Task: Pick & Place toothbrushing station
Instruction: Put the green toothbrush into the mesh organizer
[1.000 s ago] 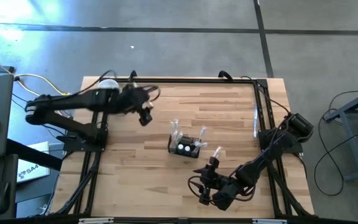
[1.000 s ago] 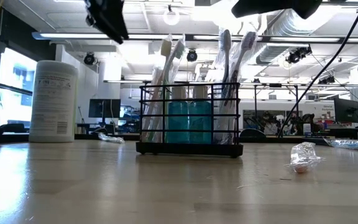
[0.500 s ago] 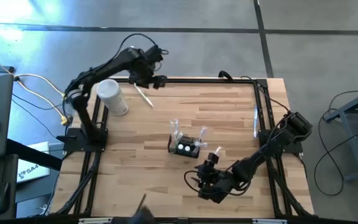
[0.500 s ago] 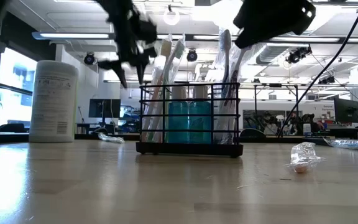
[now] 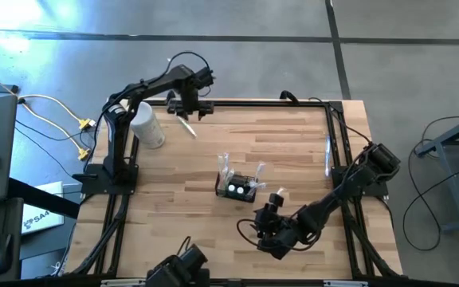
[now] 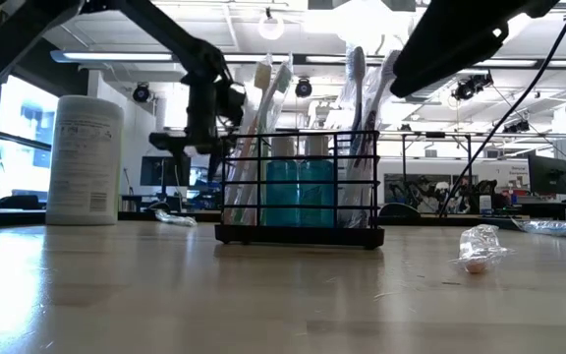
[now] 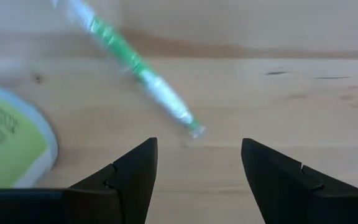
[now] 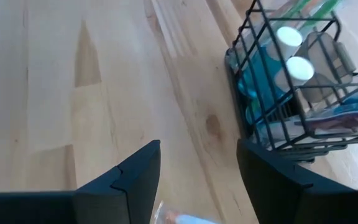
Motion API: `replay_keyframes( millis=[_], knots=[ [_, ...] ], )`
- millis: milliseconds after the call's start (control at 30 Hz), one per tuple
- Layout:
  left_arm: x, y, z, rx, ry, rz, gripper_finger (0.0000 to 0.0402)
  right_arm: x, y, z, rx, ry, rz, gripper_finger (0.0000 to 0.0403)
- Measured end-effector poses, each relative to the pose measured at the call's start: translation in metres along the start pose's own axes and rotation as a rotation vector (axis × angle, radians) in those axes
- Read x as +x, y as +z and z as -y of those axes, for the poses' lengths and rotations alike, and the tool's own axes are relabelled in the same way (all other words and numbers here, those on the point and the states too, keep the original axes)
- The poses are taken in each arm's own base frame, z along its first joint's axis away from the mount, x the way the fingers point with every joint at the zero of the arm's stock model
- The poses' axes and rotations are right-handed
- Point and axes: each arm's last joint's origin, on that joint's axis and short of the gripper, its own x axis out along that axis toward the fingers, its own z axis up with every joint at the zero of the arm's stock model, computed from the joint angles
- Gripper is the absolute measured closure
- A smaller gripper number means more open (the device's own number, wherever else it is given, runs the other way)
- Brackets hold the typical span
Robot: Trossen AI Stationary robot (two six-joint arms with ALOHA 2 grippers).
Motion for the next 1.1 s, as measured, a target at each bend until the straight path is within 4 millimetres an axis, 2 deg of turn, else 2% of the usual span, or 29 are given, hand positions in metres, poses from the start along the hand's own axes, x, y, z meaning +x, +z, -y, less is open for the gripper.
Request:
replay_keyframes(
  millis=[167, 400, 667, 900, 1100],
  knots=[
    [0.022, -0.002, -0.008, -0.087, 0.052, -0.028, 0.0172, -0.002, -0.003, -0.002, -0.022, 0.017, -0.019, 0.0199],
    [0.043, 0.002, -0.010, -0.149, -0.001, 0.005, 0.0172, -0.006, -0.008, -0.004, -0.065, 0.014, -0.034, 0.0199],
    [0.058, 0.005, -0.026, -0.221, 0.031, -0.028, 0.0172, -0.008, -0.013, -0.004, -0.100, -0.003, -0.059, 0.0199],
    [0.071, 0.011, -0.027, -0.223, -0.035, 0.029, 0.0172, -0.008, -0.015, -0.002, -0.117, -0.006, -0.085, 0.0199],
    [0.090, 0.010, -0.036, -0.248, -0.003, -0.067, 0.0172, -0.008, -0.016, -0.002, -0.158, 0.004, -0.110, 0.0199]
  ],
)
